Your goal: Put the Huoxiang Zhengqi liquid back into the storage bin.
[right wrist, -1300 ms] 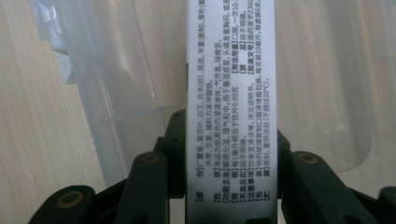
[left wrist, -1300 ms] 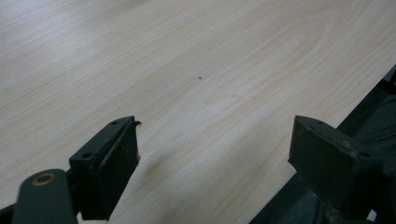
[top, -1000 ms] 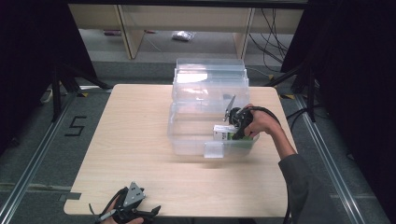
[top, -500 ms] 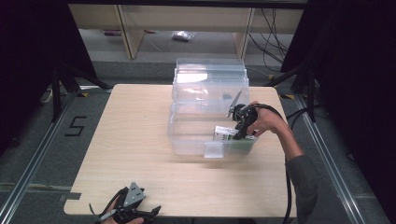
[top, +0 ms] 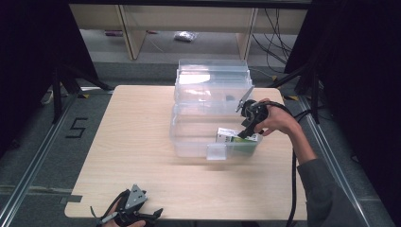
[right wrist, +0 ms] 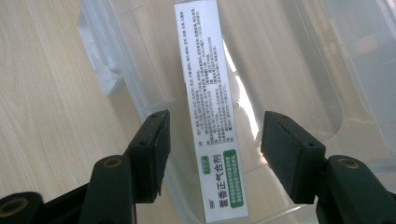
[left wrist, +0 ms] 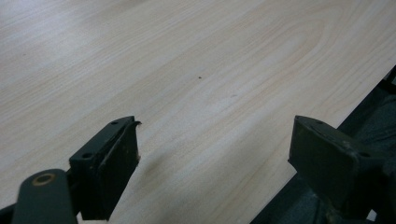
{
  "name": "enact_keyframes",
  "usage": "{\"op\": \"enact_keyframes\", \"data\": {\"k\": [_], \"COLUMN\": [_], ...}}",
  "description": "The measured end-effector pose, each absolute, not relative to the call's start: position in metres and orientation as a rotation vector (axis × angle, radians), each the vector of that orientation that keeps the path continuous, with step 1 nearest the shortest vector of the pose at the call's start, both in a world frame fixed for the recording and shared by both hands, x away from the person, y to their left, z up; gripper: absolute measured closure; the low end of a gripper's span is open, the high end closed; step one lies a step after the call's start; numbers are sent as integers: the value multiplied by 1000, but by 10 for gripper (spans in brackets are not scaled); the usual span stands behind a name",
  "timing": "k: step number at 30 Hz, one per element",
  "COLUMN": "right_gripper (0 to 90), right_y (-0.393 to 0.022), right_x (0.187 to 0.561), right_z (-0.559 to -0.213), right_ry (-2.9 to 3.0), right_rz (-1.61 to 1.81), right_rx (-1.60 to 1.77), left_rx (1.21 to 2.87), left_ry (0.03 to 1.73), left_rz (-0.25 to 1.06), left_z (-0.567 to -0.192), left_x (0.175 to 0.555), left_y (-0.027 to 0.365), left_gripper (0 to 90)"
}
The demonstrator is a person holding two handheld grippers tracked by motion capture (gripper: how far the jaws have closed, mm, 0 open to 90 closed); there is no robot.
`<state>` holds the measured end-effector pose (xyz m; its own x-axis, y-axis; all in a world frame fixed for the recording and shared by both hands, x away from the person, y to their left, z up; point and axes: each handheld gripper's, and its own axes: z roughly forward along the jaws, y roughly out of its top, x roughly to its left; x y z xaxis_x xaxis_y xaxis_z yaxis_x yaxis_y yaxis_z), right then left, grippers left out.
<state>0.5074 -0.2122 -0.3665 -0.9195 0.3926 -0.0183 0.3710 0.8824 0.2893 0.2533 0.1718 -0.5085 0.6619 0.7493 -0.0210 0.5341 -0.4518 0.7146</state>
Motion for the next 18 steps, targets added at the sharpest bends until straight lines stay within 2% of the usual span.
{"op": "enact_keyframes", "data": {"k": [3, 15, 18], "right_gripper": [432, 416, 389], "right_y": [-214, -218, -218], "right_x": [505, 492, 486], "right_z": [-362, -349, -347], "right_ry": [2978, 2933, 2908], "right_rz": [427, 449, 476], "right_rx": [603, 605, 615], "left_rx": [2130, 2166, 2155], "left_ry": [1001, 987, 994], "left_rz": [375, 391, 385], "left_z": [-509, -508, -509], "left_x": [252, 254, 253], "left_y": [170, 172, 171], "left_gripper": [152, 152, 152]}}
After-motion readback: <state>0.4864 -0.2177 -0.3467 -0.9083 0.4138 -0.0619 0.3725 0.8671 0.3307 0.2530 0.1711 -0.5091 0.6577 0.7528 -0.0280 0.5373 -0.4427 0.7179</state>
